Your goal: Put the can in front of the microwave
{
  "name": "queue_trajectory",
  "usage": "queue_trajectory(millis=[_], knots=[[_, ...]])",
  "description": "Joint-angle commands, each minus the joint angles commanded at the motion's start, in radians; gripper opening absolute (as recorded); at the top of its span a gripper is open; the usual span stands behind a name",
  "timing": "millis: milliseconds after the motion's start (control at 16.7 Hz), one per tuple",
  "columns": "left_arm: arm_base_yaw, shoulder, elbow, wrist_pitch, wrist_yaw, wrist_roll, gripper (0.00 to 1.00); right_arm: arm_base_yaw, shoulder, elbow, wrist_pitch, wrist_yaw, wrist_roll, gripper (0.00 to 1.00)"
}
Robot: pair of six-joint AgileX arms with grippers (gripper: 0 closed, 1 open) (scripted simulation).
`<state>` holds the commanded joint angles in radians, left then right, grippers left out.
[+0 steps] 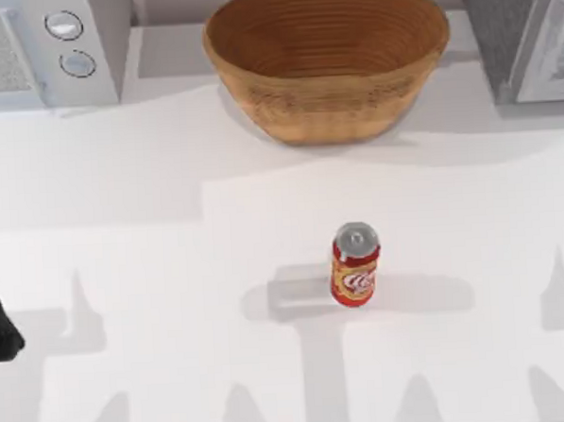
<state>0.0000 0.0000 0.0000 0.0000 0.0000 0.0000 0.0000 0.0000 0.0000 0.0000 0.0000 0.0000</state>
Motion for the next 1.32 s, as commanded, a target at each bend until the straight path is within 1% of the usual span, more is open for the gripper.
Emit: queue_trajectory(millis=[240, 360, 480, 780, 1320], knots=[[-0.011, 0.029, 0.027, -0.019, 0.000, 0.002, 1.00, 0.000, 0.000, 0.000, 0.000, 0.000, 0.000, 1.00], [-0.037, 0.097, 0.093, -0.064, 0.000, 0.003, 1.00, 0.000, 0.000, 0.000, 0.000, 0.000, 0.000, 1.00], [-0.078, 0.208, 0.200, -0.135, -0.001, 0.001, 1.00, 0.000, 0.000, 0.000, 0.000, 0.000, 0.000, 1.00], [-0.222, 0.622, 0.594, -0.382, -0.001, -0.006, 1.00, 0.000, 0.000, 0.000, 0.000, 0.000, 0.000, 1.00], [-0.534, 1.498, 1.420, -0.925, -0.001, -0.017, 1.00, 0.000, 0.000, 0.000, 0.000, 0.000, 0.000, 1.00]])
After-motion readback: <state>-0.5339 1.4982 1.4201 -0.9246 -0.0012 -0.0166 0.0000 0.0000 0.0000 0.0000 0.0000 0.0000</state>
